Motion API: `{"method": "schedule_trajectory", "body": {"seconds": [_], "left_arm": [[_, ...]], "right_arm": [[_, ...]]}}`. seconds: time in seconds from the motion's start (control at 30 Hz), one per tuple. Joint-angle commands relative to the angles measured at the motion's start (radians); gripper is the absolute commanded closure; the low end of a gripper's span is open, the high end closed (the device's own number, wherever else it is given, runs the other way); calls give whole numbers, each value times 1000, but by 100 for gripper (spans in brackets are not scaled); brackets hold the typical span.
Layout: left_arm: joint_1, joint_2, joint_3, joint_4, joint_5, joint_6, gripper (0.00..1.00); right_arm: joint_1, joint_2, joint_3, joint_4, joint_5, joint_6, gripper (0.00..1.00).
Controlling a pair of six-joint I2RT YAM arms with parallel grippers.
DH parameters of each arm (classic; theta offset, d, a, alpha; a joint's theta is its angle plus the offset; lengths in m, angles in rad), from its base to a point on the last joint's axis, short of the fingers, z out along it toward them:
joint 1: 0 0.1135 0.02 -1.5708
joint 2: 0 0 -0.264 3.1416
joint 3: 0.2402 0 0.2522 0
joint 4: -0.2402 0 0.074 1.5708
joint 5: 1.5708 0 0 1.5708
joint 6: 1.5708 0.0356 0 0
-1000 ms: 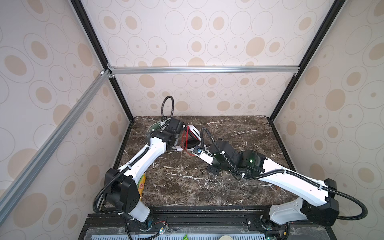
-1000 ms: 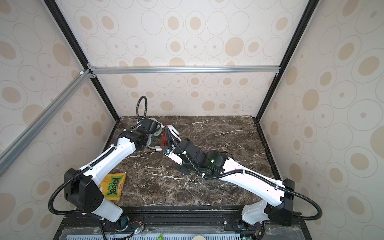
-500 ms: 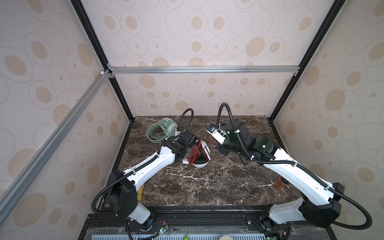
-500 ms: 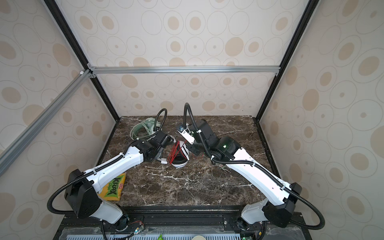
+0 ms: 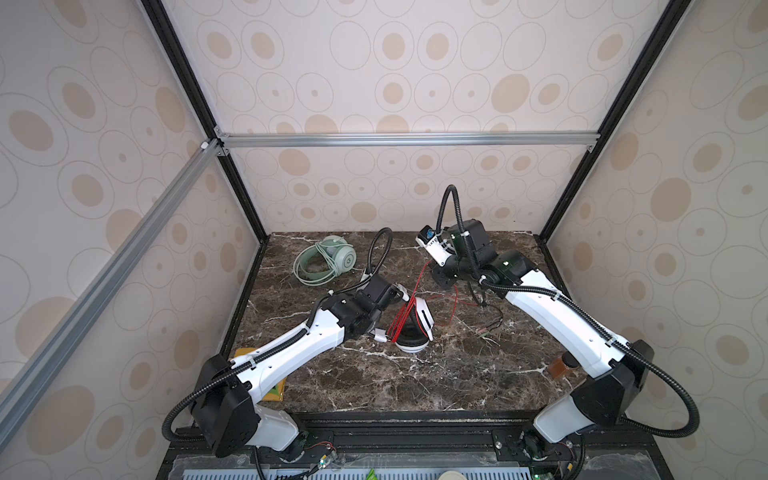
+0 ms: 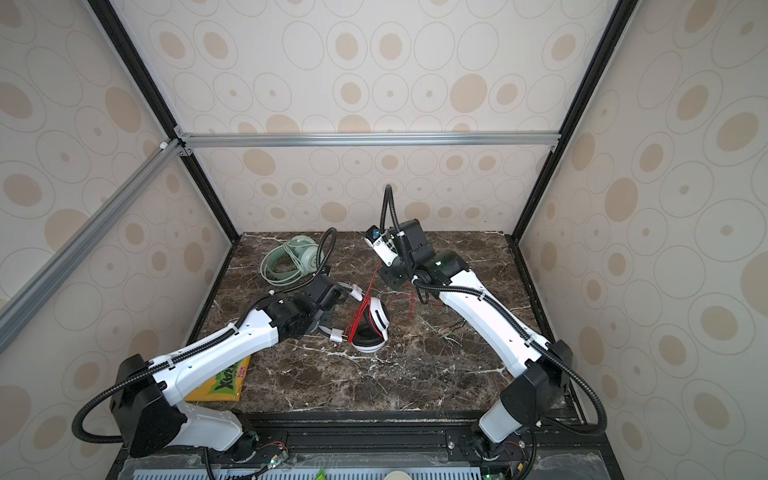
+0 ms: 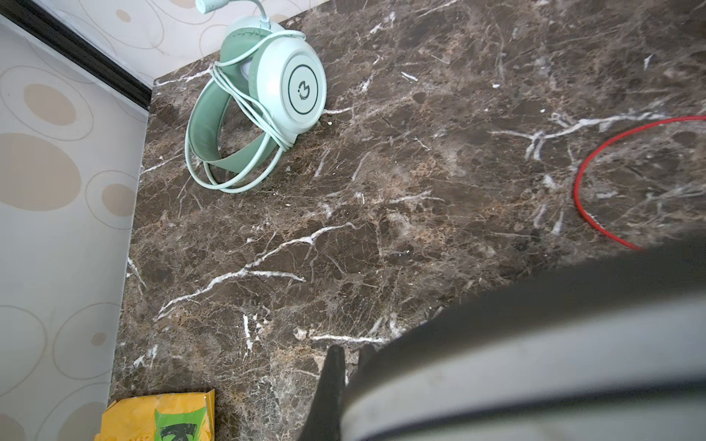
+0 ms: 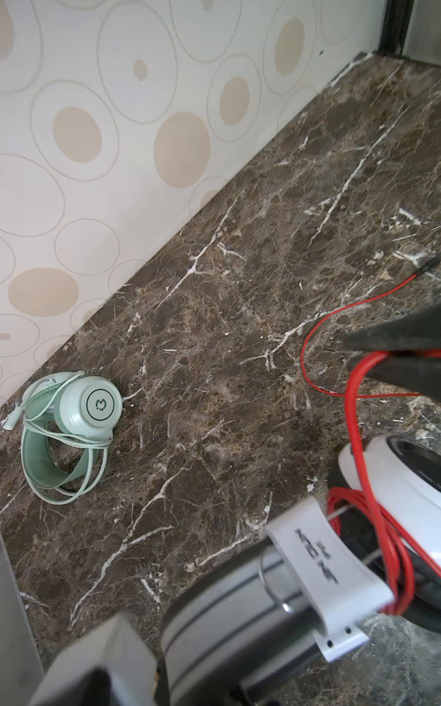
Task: Wrap the headphones
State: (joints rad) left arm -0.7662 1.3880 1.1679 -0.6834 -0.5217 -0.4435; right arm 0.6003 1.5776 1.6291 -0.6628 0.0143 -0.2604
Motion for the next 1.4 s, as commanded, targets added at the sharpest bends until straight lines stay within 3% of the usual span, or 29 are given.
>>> {"method": "schedule_trajectory", "body": {"seconds": [0.0, 0.17, 0.43, 0.7, 0.8, 0.9, 1.13, 1.37], "left_arm": [[-8, -56, 7, 63, 55, 12, 100], [-7, -105, -7, 97, 117, 29, 100], [2, -192, 26, 153, 259, 37, 100], [80, -212, 125, 180, 423, -2, 100], [127, -200, 159, 195, 462, -30, 100], [166, -182, 182, 197, 462, -57, 100], [260, -175, 181, 196, 487, -118, 100], [309, -166, 231, 170, 506, -129, 100]], "right_arm": [[-40, 12, 2, 68, -88, 46, 100], [-89, 29, -46, 123, -243, 72, 100], [-172, 58, -171, 316, -654, 178, 96], [-175, 89, -295, 526, -870, 305, 91], [-174, 91, -368, 664, -924, 400, 89], [-172, 87, -421, 759, -962, 463, 80], [-167, 108, -511, 956, -980, 616, 68], [-158, 137, -572, 992, -927, 622, 58]]}}
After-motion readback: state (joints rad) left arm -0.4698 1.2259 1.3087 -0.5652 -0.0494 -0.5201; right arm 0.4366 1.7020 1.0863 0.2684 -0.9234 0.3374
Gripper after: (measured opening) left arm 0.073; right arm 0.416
